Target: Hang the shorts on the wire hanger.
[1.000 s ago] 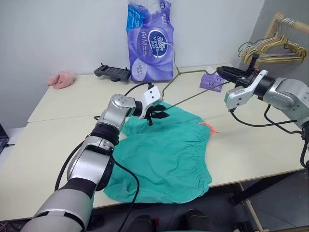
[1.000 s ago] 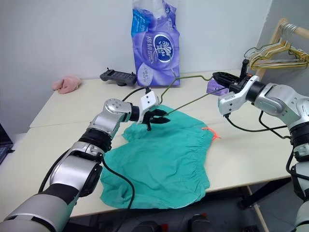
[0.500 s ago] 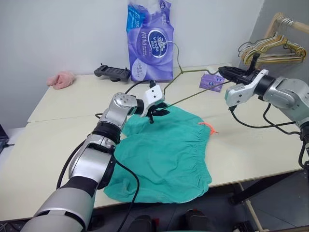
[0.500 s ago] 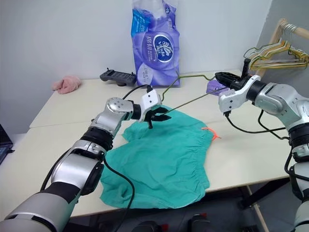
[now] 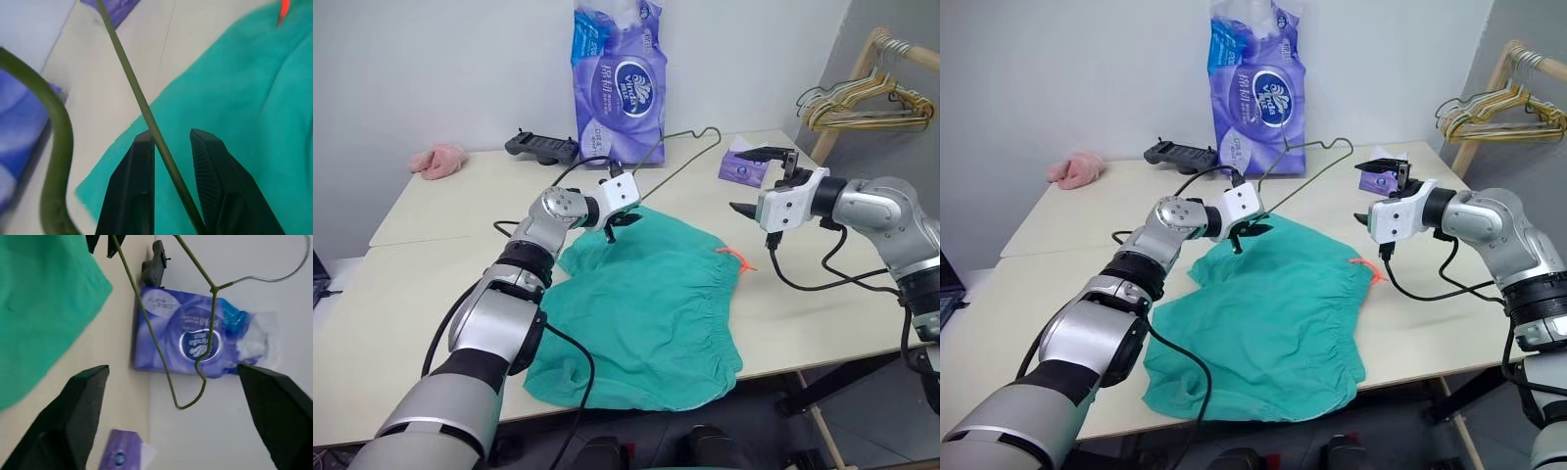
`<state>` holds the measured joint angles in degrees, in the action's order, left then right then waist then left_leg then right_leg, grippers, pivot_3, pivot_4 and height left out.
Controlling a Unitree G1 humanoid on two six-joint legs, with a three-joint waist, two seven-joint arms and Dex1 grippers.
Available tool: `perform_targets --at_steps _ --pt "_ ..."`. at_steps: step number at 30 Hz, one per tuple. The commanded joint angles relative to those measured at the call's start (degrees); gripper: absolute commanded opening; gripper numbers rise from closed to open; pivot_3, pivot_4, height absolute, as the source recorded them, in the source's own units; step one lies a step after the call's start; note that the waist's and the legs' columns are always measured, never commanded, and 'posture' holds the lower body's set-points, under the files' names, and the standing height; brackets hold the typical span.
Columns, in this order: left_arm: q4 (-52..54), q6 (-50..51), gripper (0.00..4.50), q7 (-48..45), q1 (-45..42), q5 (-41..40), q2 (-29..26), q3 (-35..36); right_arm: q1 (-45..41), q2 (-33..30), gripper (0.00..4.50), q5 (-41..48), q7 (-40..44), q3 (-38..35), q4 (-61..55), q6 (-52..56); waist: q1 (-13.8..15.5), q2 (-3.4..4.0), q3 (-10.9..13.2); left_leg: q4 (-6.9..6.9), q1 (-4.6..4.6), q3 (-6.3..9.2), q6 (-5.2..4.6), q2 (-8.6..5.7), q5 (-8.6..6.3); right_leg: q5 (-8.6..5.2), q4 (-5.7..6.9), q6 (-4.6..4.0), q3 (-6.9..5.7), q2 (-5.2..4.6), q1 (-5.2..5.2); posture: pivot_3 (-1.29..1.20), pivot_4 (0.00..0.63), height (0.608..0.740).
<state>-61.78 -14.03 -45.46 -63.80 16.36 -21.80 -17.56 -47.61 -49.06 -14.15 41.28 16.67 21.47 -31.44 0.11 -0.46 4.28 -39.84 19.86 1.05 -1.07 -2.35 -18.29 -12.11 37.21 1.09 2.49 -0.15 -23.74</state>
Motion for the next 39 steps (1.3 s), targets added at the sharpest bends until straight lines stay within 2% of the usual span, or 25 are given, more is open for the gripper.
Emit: perform_targets --at_steps 1,6,9,19,28,39 --pt "-0.11 -8.36 1.04 7.65 -2.53 8.32 -3.88 -4.96 -1.72 0.39 4.30 2.56 2.09 -4.12 -4.94 8.20 0.06 0.00 0.00 0.00 -0.01 0.01 0.00 0.01 0.00 0.00 0.03 0.00 -0.01 0.00 -0.01 0.04 0.010 0.740" --pt "-0.59 -17.21 1.04 16.00 -3.30 17.38 -7.16 -11.26 -1.78 1.29 4.30 1.14 3.64 -4.72 -7.43 16.41 0.88 0.00 0.00 0.00 0.00 0.05 0.00 0.00 0.00 0.02 0.07 -0.04 -0.07 -0.05 -0.03 0.05 0.011 0.740" --pt "0.96 -22.85 1.04 22.17 -3.72 22.38 -8.98 -14.23 -1.51 2.25 4.30 -0.96 2.96 -3.80 -5.09 19.69 1.37 -0.04 -0.01 0.00 0.02 0.04 -0.01 0.00 -0.01 0.02 0.06 -0.03 -0.08 -0.06 -0.05 0.05 0.011 0.740" --pt "4.04 -33.18 1.04 31.57 -5.55 27.29 -11.90 -15.17 -0.52 6.20 4.30 -3.67 4.26 -1.34 5.24 22.98 1.60 -0.13 -0.07 0.01 0.35 -0.01 -0.02 -0.04 -0.02 0.09 0.12 -0.03 -0.10 -0.15 -0.39 0.08 0.003 0.740" --pt "4.01 -34.68 1.04 33.73 -5.70 29.24 -12.69 -15.55 -3.28 8.39 4.30 -4.27 4.71 -0.89 10.23 22.80 1.57 -0.15 -0.10 0.00 0.32 -0.04 -0.02 -0.06 -0.01 0.10 0.31 -0.03 -0.09 -0.13 -0.43 0.09 0.000 0.740" --pt "4.27 -35.93 1.04 32.17 -4.85 29.31 -12.87 -15.50 -4.64 8.63 4.30 -5.04 5.40 -0.59 9.18 21.35 1.59 -0.19 -0.13 -0.05 0.18 -0.10 -0.02 -0.07 -0.01 0.10 0.55 -0.03 -0.05 -0.13 -0.43 0.09 0.001 0.740"
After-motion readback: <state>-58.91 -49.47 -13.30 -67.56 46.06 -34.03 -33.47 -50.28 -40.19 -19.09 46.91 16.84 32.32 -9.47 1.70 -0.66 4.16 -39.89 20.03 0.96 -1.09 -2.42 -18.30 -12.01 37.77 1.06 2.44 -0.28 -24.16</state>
